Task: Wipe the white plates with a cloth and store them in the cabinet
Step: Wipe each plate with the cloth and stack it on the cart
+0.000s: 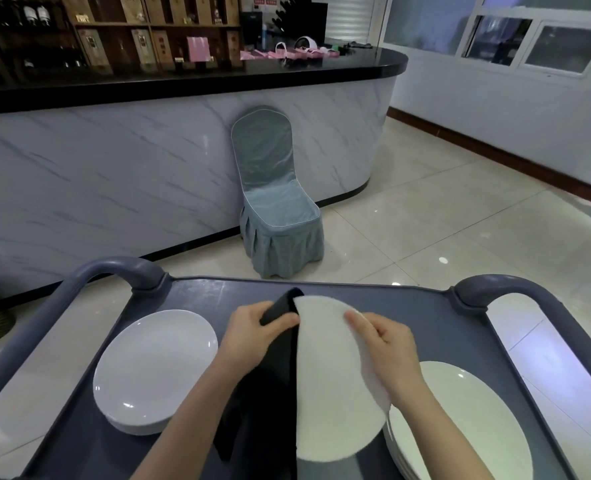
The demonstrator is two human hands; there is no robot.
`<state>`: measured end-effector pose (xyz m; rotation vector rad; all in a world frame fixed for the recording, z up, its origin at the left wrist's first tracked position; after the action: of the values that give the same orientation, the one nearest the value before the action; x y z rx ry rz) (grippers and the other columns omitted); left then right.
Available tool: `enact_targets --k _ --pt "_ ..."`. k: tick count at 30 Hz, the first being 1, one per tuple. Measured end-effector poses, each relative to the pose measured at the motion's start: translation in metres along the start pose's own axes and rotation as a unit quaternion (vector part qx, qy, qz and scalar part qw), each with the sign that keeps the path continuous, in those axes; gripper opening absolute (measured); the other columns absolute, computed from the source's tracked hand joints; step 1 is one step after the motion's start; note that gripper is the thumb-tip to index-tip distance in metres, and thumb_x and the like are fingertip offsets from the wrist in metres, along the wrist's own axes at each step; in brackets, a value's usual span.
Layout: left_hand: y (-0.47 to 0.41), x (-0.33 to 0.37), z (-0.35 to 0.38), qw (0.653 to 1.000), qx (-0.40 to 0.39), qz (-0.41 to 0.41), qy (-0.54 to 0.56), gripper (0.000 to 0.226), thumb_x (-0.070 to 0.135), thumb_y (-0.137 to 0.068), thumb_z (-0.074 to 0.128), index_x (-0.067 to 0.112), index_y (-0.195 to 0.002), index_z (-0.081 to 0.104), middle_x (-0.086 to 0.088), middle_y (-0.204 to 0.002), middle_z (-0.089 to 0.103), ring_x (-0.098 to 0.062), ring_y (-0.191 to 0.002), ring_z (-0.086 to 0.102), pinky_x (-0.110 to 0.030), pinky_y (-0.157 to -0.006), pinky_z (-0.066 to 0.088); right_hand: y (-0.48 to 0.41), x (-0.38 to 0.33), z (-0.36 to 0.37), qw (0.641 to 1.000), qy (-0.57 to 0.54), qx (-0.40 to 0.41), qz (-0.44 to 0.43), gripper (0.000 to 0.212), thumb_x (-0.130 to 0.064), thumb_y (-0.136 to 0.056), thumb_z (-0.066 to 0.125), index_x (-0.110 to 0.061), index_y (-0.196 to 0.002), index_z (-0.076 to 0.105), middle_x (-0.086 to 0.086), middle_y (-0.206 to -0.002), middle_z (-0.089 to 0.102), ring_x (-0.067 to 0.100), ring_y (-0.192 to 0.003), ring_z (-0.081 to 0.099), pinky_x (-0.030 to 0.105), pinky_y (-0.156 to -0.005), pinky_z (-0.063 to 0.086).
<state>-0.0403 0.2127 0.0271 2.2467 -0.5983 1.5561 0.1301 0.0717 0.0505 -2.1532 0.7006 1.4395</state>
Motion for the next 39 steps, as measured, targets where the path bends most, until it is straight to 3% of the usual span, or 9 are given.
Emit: enact_targets --k 4,8,13,18,22,28,33,36,39 --pt "0.027 -0.032 0.005 0.95 0.188 -0.15 0.199 0.028 0.036 -0.086 0.072 0.012 -0.071 0.069 0.007 -0.064 0.072 -0.012 -0.06 0.062 -0.028 -0.055 0.053 0.022 0.029 0.008 0.942 -0.23 0.202 0.142 0.055 -0.034 -0.097 0.059 -0.02 -0.052 0.031 -0.009 -0.053 0.031 0.01 -0.05 0.03 0.019 -0.047 0.028" --pt "0.04 -0.051 0.01 0.916 0.244 -0.206 0.243 0.034 0.037 -0.088 0.07 0.006 -0.074 0.067 0.004 -0.062 0.068 -0.014 -0.063 0.061 -0.027 -0.054 0.046 0.02 0.037 0.02 0.958 -0.188 0.137 0.169 0.048 -0.038 -0.099 0.054 -0.019 -0.055 0.048 -0.011 -0.056 0.047 0.01 -0.057 0.044 0.023 -0.056 0.036" --pt "0.021 -0.041 -0.019 0.969 0.182 -0.094 0.136 0.037 0.034 -0.084 0.074 0.004 -0.066 0.06 0.002 -0.058 0.06 -0.014 -0.058 0.05 -0.027 -0.054 0.043 -0.01 0.003 0.002 0.995 -0.067 -0.068 0.039 0.016 -0.031 -0.095 0.064 -0.025 -0.085 0.075 -0.016 -0.082 0.073 0.004 -0.072 0.065 0.013 -0.062 0.049" --pt "0.0 -0.002 -0.006 0.999 -0.007 0.043 -0.003 0.028 0.038 -0.072 0.08 0.013 -0.07 0.068 0.008 -0.06 0.061 -0.002 -0.056 0.05 -0.02 -0.055 0.041 -0.018 -0.018 0.023 0.972 0.109 -0.206 -0.01 0.039 -0.044 -0.091 0.065 -0.012 -0.07 0.06 -0.009 -0.061 0.054 0.006 -0.057 0.047 0.022 -0.054 0.035" --pt "0.0 0.001 -0.008 0.999 0.007 0.05 0.011 0.016 0.027 -0.079 0.079 0.02 -0.068 0.069 0.011 -0.061 0.064 0.0 -0.056 0.053 -0.016 -0.055 0.043 -0.016 -0.019 0.017 0.986 0.084 -0.137 -0.045 0.045 -0.039 -0.091 0.067 -0.011 -0.06 0.052 -0.01 -0.055 0.044 0.006 -0.053 0.039 0.022 -0.052 0.03" --pt "0.016 -0.037 -0.009 0.965 0.144 -0.099 0.194 0.026 0.033 -0.087 0.071 0.012 -0.071 0.07 0.0 -0.067 0.071 -0.009 -0.058 0.061 -0.022 -0.053 0.05 -0.002 0.019 0.008 0.983 -0.123 0.035 0.133 0.034 -0.038 -0.091 0.067 -0.008 -0.074 0.066 0.006 -0.07 0.066 0.017 -0.063 0.057 0.034 -0.063 0.048" --pt "0.0 -0.022 -0.008 0.999 0.018 0.0 0.051 0.026 0.034 -0.079 0.078 0.019 -0.062 0.065 0.012 -0.056 0.06 -0.001 -0.052 0.051 -0.014 -0.051 0.042 0.002 0.018 0.011 0.994 -0.032 -0.053 0.087 0.033 -0.037 -0.092 0.067 -0.012 -0.071 0.068 -0.001 -0.067 0.068 0.011 -0.061 0.058 0.025 -0.06 0.046" --pt "-0.005 -0.012 0.005 0.995 -0.093 0.034 -0.018 0.042 0.054 -0.065 0.073 0.013 -0.067 0.063 0.013 -0.058 0.053 -0.002 -0.054 0.046 -0.017 -0.054 0.037 0.001 0.008 0.025 0.989 0.04 -0.141 0.03 0.042 -0.037 -0.092 0.066 -0.002 -0.07 0.061 0.0 -0.062 0.054 0.012 -0.059 0.047 0.03 -0.058 0.036" --pt "-0.002 -0.011 0.007 0.996 -0.081 0.03 -0.009 0.035 0.047 -0.07 0.076 0.013 -0.073 0.068 0.008 -0.062 0.063 -0.004 -0.058 0.053 -0.02 -0.057 0.043 -0.002 0.001 0.021 0.991 0.046 -0.128 0.006 0.048 -0.036 -0.092 0.067 0.004 -0.069 0.054 0.001 -0.061 0.047 0.012 -0.057 0.04 0.03 -0.056 0.03"
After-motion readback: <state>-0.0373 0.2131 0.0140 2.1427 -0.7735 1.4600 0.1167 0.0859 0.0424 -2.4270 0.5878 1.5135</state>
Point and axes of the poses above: each hand's wrist, its own y-axis away from the middle knuckle, its own z-axis out of the palm, x = y × z, the point moved 6 cm from there along -y, towards the middle knuckle
